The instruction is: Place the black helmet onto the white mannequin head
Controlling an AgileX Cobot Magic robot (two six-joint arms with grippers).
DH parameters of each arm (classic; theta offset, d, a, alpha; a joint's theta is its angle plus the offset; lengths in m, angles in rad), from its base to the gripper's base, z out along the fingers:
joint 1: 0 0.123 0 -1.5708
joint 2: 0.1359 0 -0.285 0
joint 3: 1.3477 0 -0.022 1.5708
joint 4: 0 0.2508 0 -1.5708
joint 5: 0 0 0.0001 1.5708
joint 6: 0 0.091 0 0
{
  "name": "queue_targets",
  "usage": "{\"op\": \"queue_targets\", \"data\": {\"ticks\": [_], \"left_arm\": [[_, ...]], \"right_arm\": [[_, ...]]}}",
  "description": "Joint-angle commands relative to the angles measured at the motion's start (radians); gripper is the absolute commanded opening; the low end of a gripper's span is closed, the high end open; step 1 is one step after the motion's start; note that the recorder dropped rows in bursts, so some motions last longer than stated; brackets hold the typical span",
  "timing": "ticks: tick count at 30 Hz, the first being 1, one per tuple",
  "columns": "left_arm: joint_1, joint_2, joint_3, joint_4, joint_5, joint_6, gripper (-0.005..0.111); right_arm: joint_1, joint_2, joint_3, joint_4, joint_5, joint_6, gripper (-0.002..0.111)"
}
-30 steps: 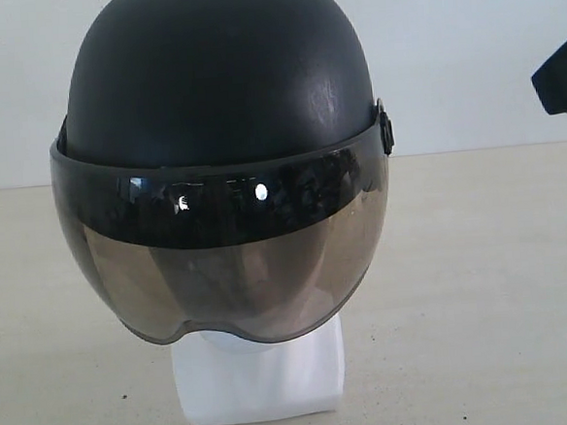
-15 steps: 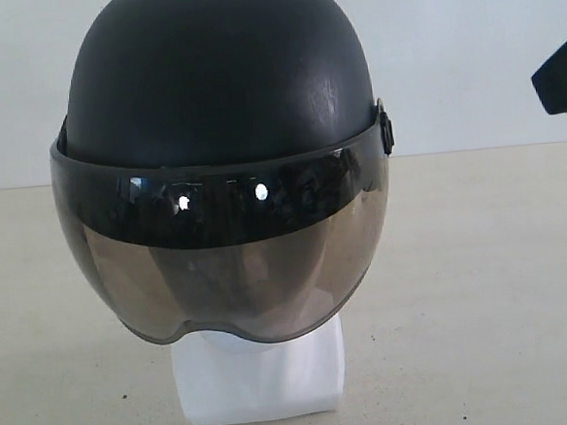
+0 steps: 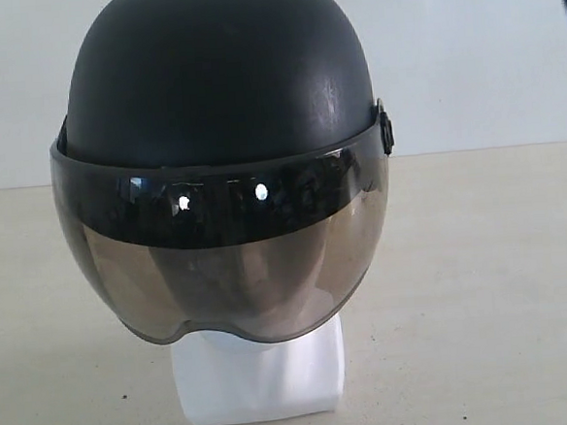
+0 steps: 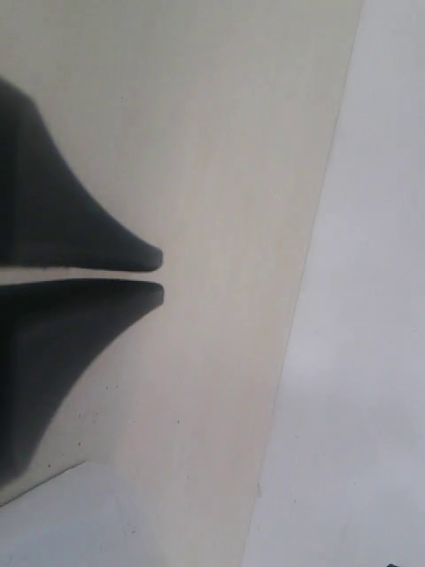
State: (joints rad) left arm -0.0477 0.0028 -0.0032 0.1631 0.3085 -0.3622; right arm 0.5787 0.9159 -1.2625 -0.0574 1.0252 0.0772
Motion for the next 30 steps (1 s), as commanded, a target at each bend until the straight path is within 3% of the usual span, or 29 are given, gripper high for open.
{"op": "queue_targets", "data": {"ticks": [1,6,12,19,30], "left_arm": [[0.002,-0.003,0.003,-0.007,0.0,0.004,0.004],[0.002,-0.003,0.003,-0.007,0.0,0.004,0.004],[0.002,-0.003,0.003,-0.007,0.0,0.004,0.004],[0.002,-0.003,0.003,-0.007,0.0,0.004,0.004],[0.002,-0.003,0.003,-0.007,-0.002,0.004,0.004]], "right_arm": [[-0.146,-0.151,0.072,-0.061,-0.226,-0.024,0.0],[-0.378,-0.392,0.277,-0.099,-0.466,-0.024,0.0],[-0.57,-0.673,0.556,-0.135,-0.708,-0.024,0.0],[-0.649,-0.916,0.878,-0.105,-0.915,0.121,0.0],[-0.655,-0.916,1.204,-0.079,-1.165,0.248,0.0]]}}
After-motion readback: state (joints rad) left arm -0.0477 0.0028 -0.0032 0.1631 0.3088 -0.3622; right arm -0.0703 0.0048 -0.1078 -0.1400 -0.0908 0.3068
